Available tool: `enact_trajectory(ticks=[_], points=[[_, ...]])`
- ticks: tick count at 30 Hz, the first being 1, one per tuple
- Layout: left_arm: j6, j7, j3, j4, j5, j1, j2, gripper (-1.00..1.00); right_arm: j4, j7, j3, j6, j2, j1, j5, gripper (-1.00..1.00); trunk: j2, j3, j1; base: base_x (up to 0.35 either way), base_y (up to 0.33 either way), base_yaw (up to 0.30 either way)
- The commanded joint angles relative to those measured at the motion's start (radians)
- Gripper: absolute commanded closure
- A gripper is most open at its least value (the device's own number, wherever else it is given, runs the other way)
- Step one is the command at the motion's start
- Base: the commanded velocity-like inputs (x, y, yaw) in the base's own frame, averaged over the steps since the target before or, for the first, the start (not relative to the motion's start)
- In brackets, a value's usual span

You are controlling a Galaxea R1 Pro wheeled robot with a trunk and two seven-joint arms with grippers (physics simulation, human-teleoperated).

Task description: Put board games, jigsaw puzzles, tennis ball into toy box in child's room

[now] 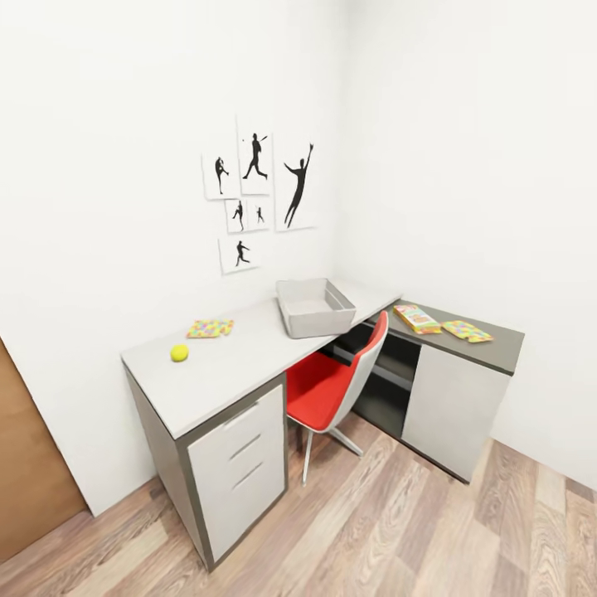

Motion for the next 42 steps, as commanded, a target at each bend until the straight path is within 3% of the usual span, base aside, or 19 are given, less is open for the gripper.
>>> enact_trajectory(ticks=[1, 30, 36, 42], points=[[-0.003, -0.001, 0.0, 0.0, 0.0, 0.0, 0.0, -1.0, 0.0, 0.0, 0.0, 0.0, 0.001, 0.0, -0.001, -1.0, 0.0, 0.0, 0.0, 0.0, 0.0, -0.217], [-0.003, -0.001, 0.0, -0.024, 0.0, 0.0, -0.001, -1.0, -0.001, 0.001, -0.001, 0.0, 0.011, 0.0, 0.003, -1.0, 0.0, 0.042, 0.0, 0.0, 0.0, -0.112], [0.001, 0.0, 0.003, -0.086, 0.0, 0.0, -0.002, -1.0, -0.049, 0.0, -0.002, 0.003, 0.012, 0.0, 0.003, -1.0, 0.0, 0.051, 0.0, 0.0, 0.0, -0.065], [0.014, -0.001, 0.002, -0.208, -0.002, 0.0, -0.005, -1.0, -0.116, 0.0, -0.004, 0.006, 0.012, 0.0, -0.002, -1.0, 0.0, 0.061, 0.0, 0.0, 0.0, -0.064]])
